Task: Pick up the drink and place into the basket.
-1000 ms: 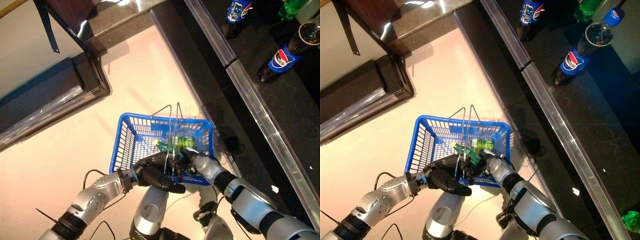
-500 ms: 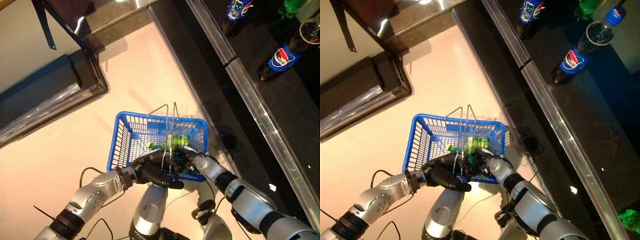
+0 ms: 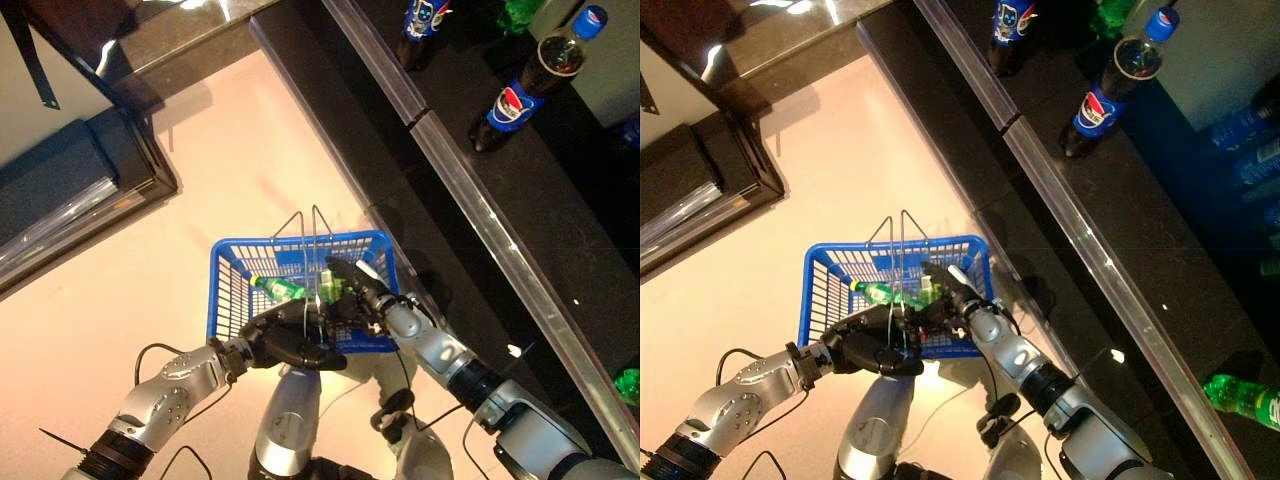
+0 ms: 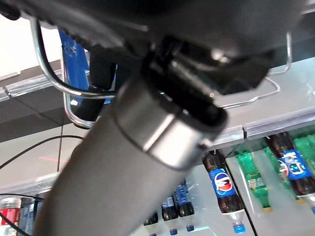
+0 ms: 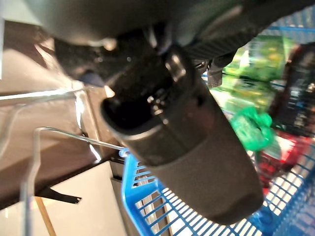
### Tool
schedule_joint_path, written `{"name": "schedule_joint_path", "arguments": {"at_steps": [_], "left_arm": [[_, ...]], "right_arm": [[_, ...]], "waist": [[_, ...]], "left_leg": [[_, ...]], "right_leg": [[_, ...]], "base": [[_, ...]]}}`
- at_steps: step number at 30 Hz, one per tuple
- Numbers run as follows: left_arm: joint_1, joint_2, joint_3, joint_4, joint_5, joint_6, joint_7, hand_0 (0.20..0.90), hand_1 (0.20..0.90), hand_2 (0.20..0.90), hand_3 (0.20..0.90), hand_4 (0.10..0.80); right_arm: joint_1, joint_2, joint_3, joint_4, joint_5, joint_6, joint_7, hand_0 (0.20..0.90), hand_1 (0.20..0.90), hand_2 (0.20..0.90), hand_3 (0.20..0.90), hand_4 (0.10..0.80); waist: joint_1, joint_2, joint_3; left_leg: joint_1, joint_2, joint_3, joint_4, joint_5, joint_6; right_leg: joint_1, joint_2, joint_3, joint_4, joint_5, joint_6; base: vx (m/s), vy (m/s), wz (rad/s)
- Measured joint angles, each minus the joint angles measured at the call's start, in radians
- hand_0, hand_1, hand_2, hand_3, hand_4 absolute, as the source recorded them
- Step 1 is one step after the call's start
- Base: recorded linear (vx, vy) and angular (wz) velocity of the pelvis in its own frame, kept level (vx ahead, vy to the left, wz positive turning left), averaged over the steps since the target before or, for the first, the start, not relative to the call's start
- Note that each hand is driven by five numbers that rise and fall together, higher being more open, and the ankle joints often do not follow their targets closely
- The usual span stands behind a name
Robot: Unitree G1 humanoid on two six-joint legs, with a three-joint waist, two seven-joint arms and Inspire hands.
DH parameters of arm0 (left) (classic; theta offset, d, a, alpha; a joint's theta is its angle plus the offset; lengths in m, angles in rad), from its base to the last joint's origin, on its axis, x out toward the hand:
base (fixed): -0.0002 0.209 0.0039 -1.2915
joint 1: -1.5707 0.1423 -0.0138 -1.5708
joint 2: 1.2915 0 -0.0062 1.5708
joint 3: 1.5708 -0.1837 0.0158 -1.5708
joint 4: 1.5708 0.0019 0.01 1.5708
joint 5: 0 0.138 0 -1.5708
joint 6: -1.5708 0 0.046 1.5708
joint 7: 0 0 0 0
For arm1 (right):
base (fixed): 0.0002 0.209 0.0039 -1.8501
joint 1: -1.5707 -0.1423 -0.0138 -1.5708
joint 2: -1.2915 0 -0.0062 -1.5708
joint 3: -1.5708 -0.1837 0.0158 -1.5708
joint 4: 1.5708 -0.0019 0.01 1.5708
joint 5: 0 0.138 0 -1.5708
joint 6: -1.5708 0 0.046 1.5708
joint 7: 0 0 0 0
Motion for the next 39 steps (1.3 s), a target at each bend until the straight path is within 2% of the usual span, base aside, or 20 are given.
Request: {"name": "schedule_joint_path", "arguments": {"at_steps": [6, 10, 18, 20, 24, 28, 31, 35, 39], "left_arm": [[0.050, -0.009, 0.042, 0.020, 0.002, -0.028, -0.005, 0.300, 0.300, 0.300, 0.200, 0.100], [0.073, -0.011, 0.063, 0.025, 0.002, -0.034, -0.008, 0.300, 0.300, 0.300, 0.200, 0.100], [0.129, -0.040, 0.115, 0.129, 0.002, -0.075, -0.008, 0.300, 0.300, 0.300, 0.200, 0.100], [0.149, -0.044, 0.137, 0.140, 0.002, -0.082, -0.008, 0.300, 0.300, 0.300, 0.200, 0.100], [0.205, -0.059, 0.174, 0.172, 0.004, -0.103, -0.001, 0.300, 0.300, 0.300, 0.200, 0.100], [0.220, -0.136, 0.202, 0.311, 0.033, -0.158, 0.063, 0.300, 0.300, 0.300, 0.200, 0.100], [0.246, -0.185, 0.236, 0.379, 0.072, -0.167, 0.129, 0.300, 0.300, 0.300, 0.200, 0.100], [0.297, -0.241, 0.267, 0.488, 0.104, -0.204, 0.219, 0.300, 0.300, 0.300, 0.200, 0.100], [0.286, -0.319, 0.270, 0.689, 0.108, -0.257, 0.277, 0.300, 0.300, 0.300, 0.200, 0.100]], "right_arm": [[0.114, -0.104, -0.100, -0.220, -0.013, -0.002, 0.028, 0.900, 0.900, 0.900, 0.900, 0.800], [0.165, -0.140, -0.144, -0.291, 0.004, -0.022, 0.071, 0.900, 0.900, 0.900, 0.900, 0.800], [0.322, -0.168, -0.247, -0.490, 0.054, -0.123, 0.197, 0.900, 0.900, 0.900, 0.900, 0.800], [0.359, -0.183, -0.276, -0.511, 0.007, -0.127, 0.198, 0.900, 0.900, 0.900, 0.900, 0.800], [0.456, -0.241, -0.366, -0.545, 0.026, -0.127, 0.239, 0.900, 0.900, 0.900, 0.900, 0.800], [0.519, -0.217, -0.378, -0.518, 0.062, -0.126, 0.292, 0.900, 0.900, 0.900, 0.900, 0.800], [0.567, -0.190, -0.377, -0.443, 0.061, -0.127, 0.315, 0.900, 0.900, 0.900, 0.900, 0.800], [0.657, -0.103, -0.382, -0.257, 0.084, -0.121, 0.314, 0.900, 0.900, 0.900, 0.900, 0.800], [0.670, 0.015, -0.368, 0.017, 0.094, -0.115, 0.282, 0.900, 0.900, 0.900, 0.900, 0.800]], "waist": [[-0.041, -0.004, -0.001], [-0.061, -0.012, -0.001], [-0.108, -0.040, -0.005], [-0.125, -0.051, -0.008], [-0.149, -0.065, -0.016], [-0.200, -0.075, -0.033], [-0.219, -0.090, -0.072], [-0.241, -0.105, -0.164], [-0.274, -0.094, -0.259]], "left_leg": [[0.017, 0.014, 0.017, -0.009, 0.000, 0.000], [0.026, 0.025, 0.025, -0.016, 0.001, -0.002], [0.098, 0.052, 0.078, -0.052, 0.001, -0.003], [0.113, 0.056, 0.089, -0.055, -0.001, -0.005], [0.153, 0.067, 0.132, -0.074, -0.002, -0.004], [0.213, 0.085, 0.167, -0.104, -0.006, -0.008], [0.240, 0.094, 0.193, -0.127, -0.008, -0.008], [0.297, 0.094, 0.230, -0.173, -0.007, -0.013], [0.348, 0.092, 0.251, -0.210, -0.008, -0.013]], "right_leg": [[0.008, 0.014, 0.011, -0.017, 0.010, -0.004], [0.012, 0.025, 0.023, -0.031, 0.017, -0.007], [0.065, 0.049, 0.055, -0.088, 0.041, -0.011], [0.072, 0.050, 0.064, -0.093, 0.044, -0.012], [0.089, 0.059, 0.099, -0.124, 0.062, -0.013], [0.125, 0.073, 0.125, -0.154, 0.070, -0.016], [0.133, 0.078, 0.147, -0.174, 0.075, -0.017], [0.168, 0.083, 0.167, -0.224, 0.085, -0.012], [0.207, 0.084, 0.174, -0.258, 0.088, -0.008]], "base": [[0.005, -0.002, -0.10], [0.008, -0.026, -0.08], [0.040, -0.032, -0.14], [0.047, -0.006, -0.16], [0.063, 0.001, -0.26], [0.096, 0.011, -0.25], [0.085, 0.024, -0.27], [0.078, 0.023, -0.19], [0.086, 0.025, -0.12]]}}
